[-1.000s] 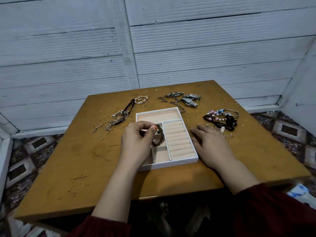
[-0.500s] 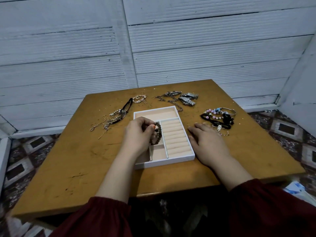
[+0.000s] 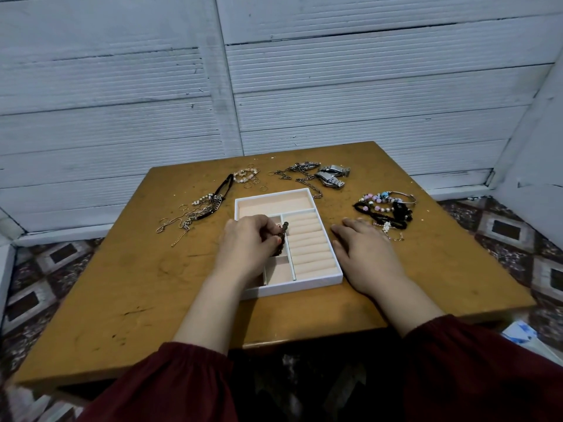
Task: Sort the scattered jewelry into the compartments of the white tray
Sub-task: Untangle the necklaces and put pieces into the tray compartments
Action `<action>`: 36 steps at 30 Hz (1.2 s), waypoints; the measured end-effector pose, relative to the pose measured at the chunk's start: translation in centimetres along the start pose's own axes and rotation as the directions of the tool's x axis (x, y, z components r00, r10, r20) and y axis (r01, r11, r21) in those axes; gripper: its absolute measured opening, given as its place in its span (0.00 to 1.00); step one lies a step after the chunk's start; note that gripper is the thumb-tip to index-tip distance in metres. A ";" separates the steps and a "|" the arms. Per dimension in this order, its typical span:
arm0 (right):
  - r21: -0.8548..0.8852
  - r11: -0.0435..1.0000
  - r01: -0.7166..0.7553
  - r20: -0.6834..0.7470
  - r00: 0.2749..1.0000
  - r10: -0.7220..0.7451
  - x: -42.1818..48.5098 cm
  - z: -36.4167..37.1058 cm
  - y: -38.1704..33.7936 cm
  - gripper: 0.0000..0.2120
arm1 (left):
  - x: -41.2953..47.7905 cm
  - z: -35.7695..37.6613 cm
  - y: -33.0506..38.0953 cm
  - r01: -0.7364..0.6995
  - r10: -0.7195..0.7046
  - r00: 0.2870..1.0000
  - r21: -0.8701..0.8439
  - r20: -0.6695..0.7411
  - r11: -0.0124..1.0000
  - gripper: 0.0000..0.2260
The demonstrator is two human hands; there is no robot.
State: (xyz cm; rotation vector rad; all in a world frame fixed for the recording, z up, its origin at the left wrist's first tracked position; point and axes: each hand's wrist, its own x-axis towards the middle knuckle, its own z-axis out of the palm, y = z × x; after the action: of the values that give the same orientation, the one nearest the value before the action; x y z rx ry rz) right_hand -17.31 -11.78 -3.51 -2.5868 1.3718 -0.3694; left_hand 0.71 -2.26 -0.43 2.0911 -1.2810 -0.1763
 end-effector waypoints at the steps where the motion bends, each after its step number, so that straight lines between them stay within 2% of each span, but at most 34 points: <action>1: 0.001 1.000 0.001 -0.002 1.000 -0.001 0.0 0.0 0.0 0.21 | -0.1 0.0 0.0 -0.005 0.004 1.000 0.029 0.010 1.000 0.06; 4: 0.006 1.000 0.002 -0.008 1.000 -0.002 0.1 0.0 0.0 0.21 | -0.2 -0.2 0.1 -0.030 0.020 0.999 0.202 0.050 0.979 0.02; 7: 0.007 1.000 -0.001 -0.009 1.000 0.001 0.1 0.0 0.0 0.21 | -0.1 -0.3 0.3 -0.046 0.020 0.996 0.308 0.086 0.950 0.04; 14: -0.001 1.000 0.007 -0.028 1.000 -0.007 0.1 0.0 0.1 0.20 | 0.6 -0.2 0.1 -0.100 0.055 0.987 0.313 0.148 0.944 0.18; 19: -0.008 1.000 0.011 -0.032 0.999 -0.011 0.1 0.0 0.0 0.20 | 0.5 -0.6 0.6 -0.118 0.080 0.990 0.376 0.115 0.919 0.11; 23: -0.007 1.000 0.007 -0.035 0.999 -0.008 0.1 -0.1 0.0 0.20 | 0.0 -0.9 0.6 -0.114 0.089 0.993 0.446 0.075 0.888 0.11; 32: -0.011 1.000 0.011 -0.033 0.999 -0.011 0.2 -0.1 0.0 0.20 | -0.5 -1.6 0.3 -0.082 0.020 0.989 0.435 0.146 0.897 0.12; 36: -0.014 1.000 0.009 -0.033 0.999 -0.009 0.2 0.0 0.0 0.21 | -0.6 -1.6 0.1 -0.053 0.012 0.995 0.412 0.102 0.910 0.09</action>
State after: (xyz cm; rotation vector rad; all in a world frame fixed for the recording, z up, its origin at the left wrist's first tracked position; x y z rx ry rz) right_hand -17.25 -11.96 -3.48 -2.6102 1.3784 -0.4076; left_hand 1.02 -1.02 0.72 2.4392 -1.5160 0.0135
